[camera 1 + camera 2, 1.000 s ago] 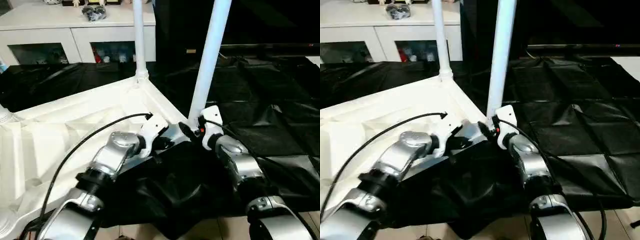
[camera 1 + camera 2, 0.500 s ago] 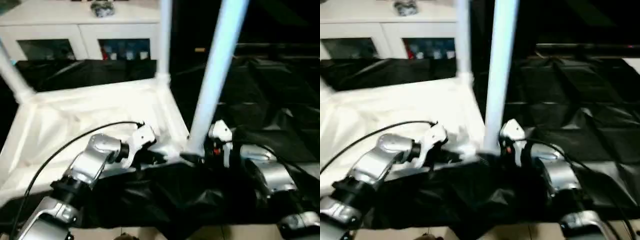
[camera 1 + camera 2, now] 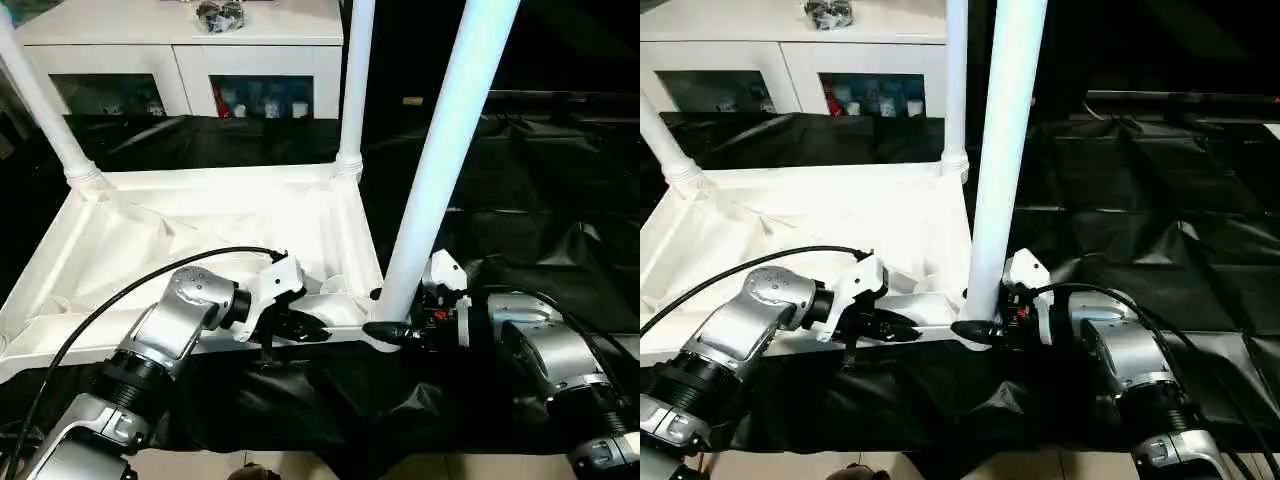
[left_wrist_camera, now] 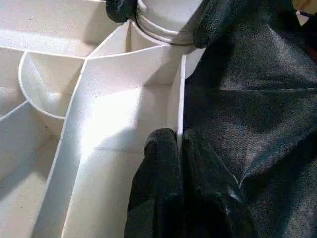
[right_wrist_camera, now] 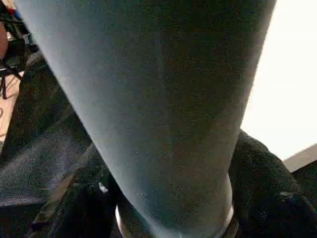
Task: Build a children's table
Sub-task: Rotate leg to tighten
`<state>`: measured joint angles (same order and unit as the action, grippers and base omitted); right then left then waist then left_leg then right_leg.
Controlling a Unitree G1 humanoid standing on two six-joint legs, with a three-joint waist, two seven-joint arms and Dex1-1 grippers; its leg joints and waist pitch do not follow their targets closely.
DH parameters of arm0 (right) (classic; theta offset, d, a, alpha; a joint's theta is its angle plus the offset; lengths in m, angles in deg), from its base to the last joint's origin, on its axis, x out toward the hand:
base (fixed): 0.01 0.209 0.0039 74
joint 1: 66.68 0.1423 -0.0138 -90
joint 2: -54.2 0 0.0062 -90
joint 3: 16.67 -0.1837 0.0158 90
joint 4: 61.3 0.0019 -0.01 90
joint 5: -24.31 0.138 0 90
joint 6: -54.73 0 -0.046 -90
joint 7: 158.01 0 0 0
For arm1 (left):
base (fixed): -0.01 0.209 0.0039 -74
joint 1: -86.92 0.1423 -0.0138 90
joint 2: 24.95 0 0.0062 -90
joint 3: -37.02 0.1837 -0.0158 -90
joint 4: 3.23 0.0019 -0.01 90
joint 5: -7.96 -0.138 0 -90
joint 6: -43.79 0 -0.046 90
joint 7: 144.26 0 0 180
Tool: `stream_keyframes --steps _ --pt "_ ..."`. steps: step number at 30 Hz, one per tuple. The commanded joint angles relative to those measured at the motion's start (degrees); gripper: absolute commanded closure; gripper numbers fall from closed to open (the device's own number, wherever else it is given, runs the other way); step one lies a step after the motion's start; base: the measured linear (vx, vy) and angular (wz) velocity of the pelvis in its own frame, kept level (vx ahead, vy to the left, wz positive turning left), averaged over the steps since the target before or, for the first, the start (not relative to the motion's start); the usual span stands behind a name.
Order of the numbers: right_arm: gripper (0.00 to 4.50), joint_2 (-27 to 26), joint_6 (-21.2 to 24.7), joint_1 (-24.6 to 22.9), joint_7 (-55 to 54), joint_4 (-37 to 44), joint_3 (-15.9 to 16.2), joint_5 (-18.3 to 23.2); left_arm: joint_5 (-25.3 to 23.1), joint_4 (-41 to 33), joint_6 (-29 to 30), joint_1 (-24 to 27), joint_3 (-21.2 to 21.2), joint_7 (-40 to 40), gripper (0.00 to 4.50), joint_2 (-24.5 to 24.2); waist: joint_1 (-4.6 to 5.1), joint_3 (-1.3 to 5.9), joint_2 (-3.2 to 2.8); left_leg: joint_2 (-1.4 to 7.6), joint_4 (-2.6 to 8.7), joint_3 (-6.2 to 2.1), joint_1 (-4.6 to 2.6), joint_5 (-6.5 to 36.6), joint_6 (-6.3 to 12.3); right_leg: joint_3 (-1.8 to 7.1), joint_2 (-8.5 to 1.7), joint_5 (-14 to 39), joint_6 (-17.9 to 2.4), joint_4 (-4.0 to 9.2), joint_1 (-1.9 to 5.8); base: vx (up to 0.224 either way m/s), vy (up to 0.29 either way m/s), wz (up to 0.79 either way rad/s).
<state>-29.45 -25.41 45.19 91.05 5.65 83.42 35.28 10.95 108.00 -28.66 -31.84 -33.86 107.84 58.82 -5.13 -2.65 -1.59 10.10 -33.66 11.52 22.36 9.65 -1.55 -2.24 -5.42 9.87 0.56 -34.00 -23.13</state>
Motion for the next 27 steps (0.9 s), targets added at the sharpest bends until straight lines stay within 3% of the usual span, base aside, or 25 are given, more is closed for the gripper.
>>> stream_keyframes --steps 1,4,5,6,7,8,14,15,17,22,25,27 --pt "1.89 -3.65 0.14 -1.28 -1.5 -0.56 3.65 -0.71 1.49 -1.32 -0.43 -2.17 -2.48 -5.18 4.5 2.52 0.23 3.33 0.61 3.12 4.61 -1.38 -1.54 17.38 0.7 1.81 -2.92 16.93 -12.68 4.04 1.74 0.0 0.0 0.0" --pt "1.91 -5.91 0.75 -0.82 -6.75 -2.26 2.23 -1.38 0.98 -0.64 0.44 -2.53 -3.06 -7.83 4.5 3.8 0.65 3.22 0.71 2.92 4.74 -1.56 -1.53 18.54 -0.2 1.74 -3.01 19.76 -11.89 4.35 1.69 0.0 0.0 0.0" --pt "1.92 -9.22 1.08 0.39 -14.98 -5.64 0.26 -2.66 0.15 0.27 1.47 -3.22 -3.55 -11.62 4.5 5.73 0.74 3.21 0.7 2.91 4.76 -1.6 -1.47 18.64 -0.36 1.75 -3.06 20.25 -11.63 4.37 1.77 0.0 0.0 0.0" --pt "1.92 -9.22 1.08 0.39 -14.98 -5.64 0.26 -2.66 0.15 0.27 1.47 -3.22 -3.55 -11.62 4.5 5.73 1.15 3.03 0.66 2.81 4.87 -1.65 -1.55 19.81 -1.06 1.74 -3.04 22.04 -11.29 4.65 1.46 0.0 0.0 0.0" --pt "1.92 -10.87 0.82 1.11 -19.19 -7.55 -0.66 -3.42 -0.27 0.78 2.02 -3.63 -3.81 -13.61 4.5 6.77 1.25 3.07 0.68 2.81 4.89 -1.85 -1.59 20.51 -1.39 1.64 -3.13 23.21 -10.91 4.66 1.63 0.0 0.0 0.0" --pt "1.92 -13.26 0.98 2.44 -24.88 -10.5 -1.96 -4.01 -0.64 1.39 2.9 -4.33 -4.17 -16.38 4.5 8.52 1.87 3.03 0.7 2.77 4.9 -1.86 -1.82 22.08 -2.02 1.67 -3.05 24.57 -10.55 4.9 1.25 0.0 0.0 0.0" --pt "1.92 -20.06 2.61 5.62 -36.95 -16.27 -4.59 -4.27 -1.13 2.8 4.69 -6.28 -5.0 -23.63 4.5 13.93 2.73 2.96 0.64 2.58 4.92 -2.02 -1.91 23.87 -2.36 1.64 -3.0 27.3 -9.07 5.44 1.0 0.0 0.0 0.0" --pt "1.92 -21.42 1.82 6.03 -37.69 -16.85 -4.01 -4.89 -1.02 2.72 5.0 -6.44 -4.9 -24.49 4.5 15.21 2.72 2.98 0.6 2.6 4.94 -2.03 -1.9 23.88 -2.22 1.63 -3.0 27.11 -8.99 5.49 1.03 0.0 0.0 0.0" --pt "1.36 -22.37 0.7 6.43 -38.22 -17.4 -3.54 -5.75 -1.02 2.23 5.18 -6.26 -4.51 -24.38 4.5 16.03 2.8 3.01 0.68 2.59 4.95 -1.97 -1.77 23.5 -1.78 1.65 -2.95 26.17 -8.91 5.46 1.05 0.0 0.0 0.0" --pt "0.94 -22.39 1.41 7.02 -35.54 -17.09 -4.95 -3.78 -0.7 0.31 4.77 -5.0 -3.44 -21.4 4.5 14.86 2.93 3.02 0.67 2.67 5.08 -1.93 -1.62 23.34 -1.2 1.69 -2.85 24.36 -9.39 5.25 1.17 0.0 0.0 0.0" --pt "0.75 -19.24 -1.47 5.93 -30.15 -14.71 -2.78 -4.94 -0.2 -1.03 3.84 -4.02 -3.06 -18.49 4.5 12.63 3.01 3.1 0.67 2.69 5.03 -1.91 -1.45 23.01 -0.97 1.74 -2.91 23.53 -9.62 5.17 1.35 0.0 0.0 0.0" --pt "0.75 -15.95 -3.71 4.2 -23.0 -11.62 -1.44 -4.27 0.09 -1.84 3.48 -3.4 -3.28 -16.26 4.5 10.85 2.86 3.27 0.83 2.78 4.87 -1.72 -1.32 20.91 -0.14 1.81 -2.88 19.97 -10.46 4.89 1.58 0.0 0.0 0.0"
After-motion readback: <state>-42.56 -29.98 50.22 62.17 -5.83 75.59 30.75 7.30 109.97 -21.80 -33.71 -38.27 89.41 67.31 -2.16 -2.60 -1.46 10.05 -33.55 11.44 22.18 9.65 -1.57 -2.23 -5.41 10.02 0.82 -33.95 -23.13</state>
